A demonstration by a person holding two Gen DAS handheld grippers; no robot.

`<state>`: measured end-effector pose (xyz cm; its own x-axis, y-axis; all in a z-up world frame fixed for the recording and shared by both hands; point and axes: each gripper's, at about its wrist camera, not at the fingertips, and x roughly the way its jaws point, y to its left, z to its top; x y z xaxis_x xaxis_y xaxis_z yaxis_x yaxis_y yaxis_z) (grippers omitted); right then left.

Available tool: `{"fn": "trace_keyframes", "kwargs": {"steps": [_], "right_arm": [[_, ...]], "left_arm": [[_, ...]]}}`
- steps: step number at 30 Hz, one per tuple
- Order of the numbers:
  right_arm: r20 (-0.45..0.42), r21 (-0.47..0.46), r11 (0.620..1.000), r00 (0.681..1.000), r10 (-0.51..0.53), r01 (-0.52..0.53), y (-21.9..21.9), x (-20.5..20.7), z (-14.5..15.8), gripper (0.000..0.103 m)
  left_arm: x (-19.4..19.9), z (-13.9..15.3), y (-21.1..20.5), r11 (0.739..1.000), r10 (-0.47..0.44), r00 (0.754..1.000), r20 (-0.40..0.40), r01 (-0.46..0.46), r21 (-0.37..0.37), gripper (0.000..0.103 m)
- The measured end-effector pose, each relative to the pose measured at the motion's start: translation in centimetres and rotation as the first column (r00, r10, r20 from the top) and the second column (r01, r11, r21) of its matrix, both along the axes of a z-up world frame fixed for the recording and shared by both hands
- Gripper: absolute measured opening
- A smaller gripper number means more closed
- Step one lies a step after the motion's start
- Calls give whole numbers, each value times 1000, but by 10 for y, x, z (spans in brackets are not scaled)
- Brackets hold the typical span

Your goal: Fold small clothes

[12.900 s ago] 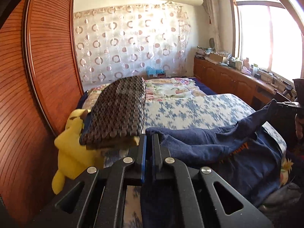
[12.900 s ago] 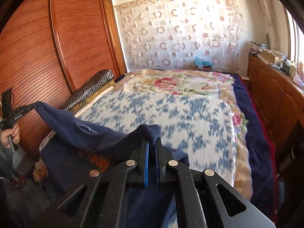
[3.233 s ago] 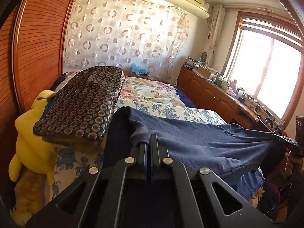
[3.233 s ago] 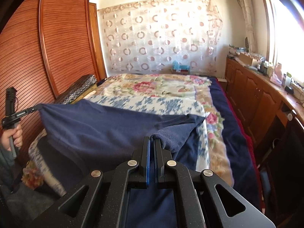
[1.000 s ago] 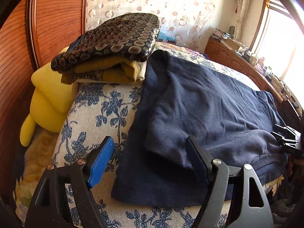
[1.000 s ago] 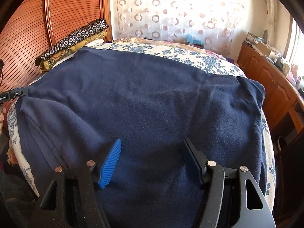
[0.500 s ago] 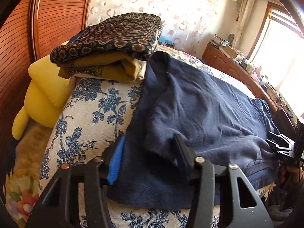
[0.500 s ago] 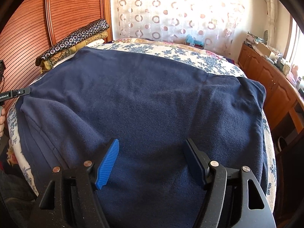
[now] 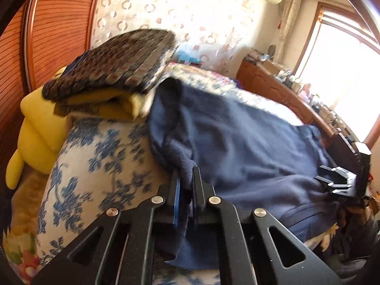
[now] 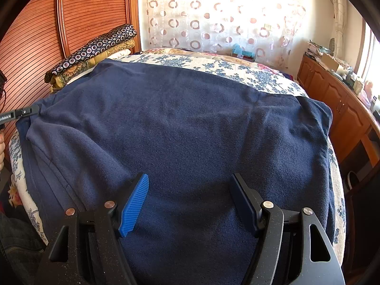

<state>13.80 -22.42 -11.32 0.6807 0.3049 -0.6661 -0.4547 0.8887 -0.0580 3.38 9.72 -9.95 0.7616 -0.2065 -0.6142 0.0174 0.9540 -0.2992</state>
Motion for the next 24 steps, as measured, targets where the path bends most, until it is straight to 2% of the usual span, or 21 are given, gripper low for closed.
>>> {"fn": "trace_keyframes", "kwargs": {"steps": [5,11,13,17,24], "right_arm": [[-18,34,999,1000,-10,10,-8,-2,7,72],[40,44,997,997,-60,59,-36,-18,26,72],[56,60,995,995,-85,82,-49,-23,32,72],[64,127,987,992,-107,98,-76,-34,40,72],[83,155,970,976,-199,184,-108,-48,44,72]], "left_arm": [[14,35,-26,997,-73,994,77,74,-9,9],[43,72,-80,975,-216,967,138,220,-14,9],[52,82,-103,965,-261,953,155,264,3,9],[65,101,-150,928,-370,910,186,371,28,9],[77,128,-210,864,-500,842,200,500,55,9]]}}
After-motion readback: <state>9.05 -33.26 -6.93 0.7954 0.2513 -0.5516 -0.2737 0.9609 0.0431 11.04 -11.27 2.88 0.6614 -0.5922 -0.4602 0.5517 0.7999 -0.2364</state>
